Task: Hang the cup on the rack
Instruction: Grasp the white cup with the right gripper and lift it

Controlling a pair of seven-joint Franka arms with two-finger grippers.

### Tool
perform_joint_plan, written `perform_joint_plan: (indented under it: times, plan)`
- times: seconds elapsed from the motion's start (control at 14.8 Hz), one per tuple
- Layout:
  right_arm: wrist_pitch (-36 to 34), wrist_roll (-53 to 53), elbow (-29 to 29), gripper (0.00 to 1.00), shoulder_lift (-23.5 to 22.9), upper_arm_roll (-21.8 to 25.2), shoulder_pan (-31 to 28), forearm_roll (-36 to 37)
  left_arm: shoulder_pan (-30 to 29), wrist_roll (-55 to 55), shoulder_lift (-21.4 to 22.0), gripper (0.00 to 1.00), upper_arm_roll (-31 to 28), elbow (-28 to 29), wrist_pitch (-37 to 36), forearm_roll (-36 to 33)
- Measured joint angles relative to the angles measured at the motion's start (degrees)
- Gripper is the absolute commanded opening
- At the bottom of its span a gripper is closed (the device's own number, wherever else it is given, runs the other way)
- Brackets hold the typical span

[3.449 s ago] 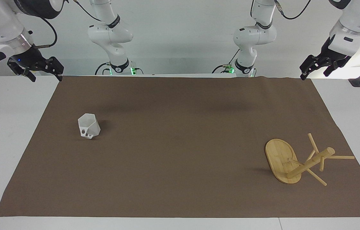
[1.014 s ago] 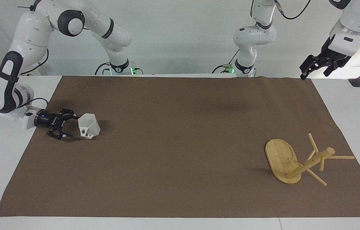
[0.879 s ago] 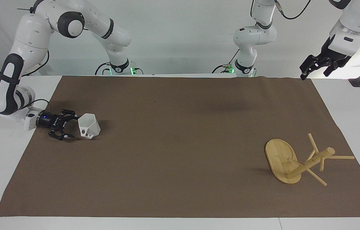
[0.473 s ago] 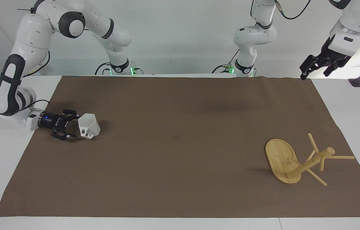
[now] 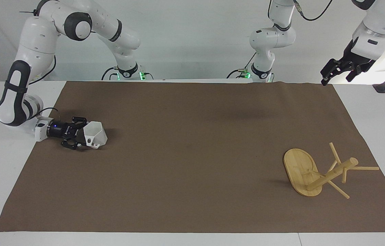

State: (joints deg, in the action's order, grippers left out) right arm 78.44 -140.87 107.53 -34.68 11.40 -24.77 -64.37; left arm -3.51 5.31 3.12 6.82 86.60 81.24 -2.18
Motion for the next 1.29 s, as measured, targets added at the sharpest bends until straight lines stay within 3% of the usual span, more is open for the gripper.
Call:
perform_joint_plan:
  times: [0.41,0.61,0.74,0.95,1.01,1.08,1.29]
  plan:
    - [-0.04,0.0,0.2,0.99,0.01,-0.45,2.36,0.0,0.02,0.0,0.0,1.0,0.01,0.0,0.0,0.0]
    - [-0.04,-0.01,0.2,0.92,0.03,-0.46,3.22,0.0,0.08,0.0,0.0,1.0,0.09,0.0,0.0,0.0]
    - [-0.04,-0.01,0.22,0.76,0.03,-0.46,4.04,0.0,0.1,0.0,0.0,1.0,0.13,0.0,0.0,0.0]
    - [-0.02,-0.02,0.24,0.37,0.03,-0.46,5.01,0.0,0.08,0.0,0.0,1.0,0.1,0.0,0.0,0.0]
    - [-0.02,-0.02,0.25,0.29,0.03,-0.46,5.13,0.0,0.06,0.01,0.0,1.0,0.07,0.0,0.0,0.0]
    - [-0.02,-0.02,0.25,0.23,0.03,-0.46,5.17,0.0,0.04,0.06,0.0,1.0,0.04,0.0,0.0,0.0]
    - [-0.07,0.0,-0.02,0.21,0.81,-1.72,5.58,-0.06,0.03,1.51,0.0,1.0,0.01,0.0,0.16,0.0]
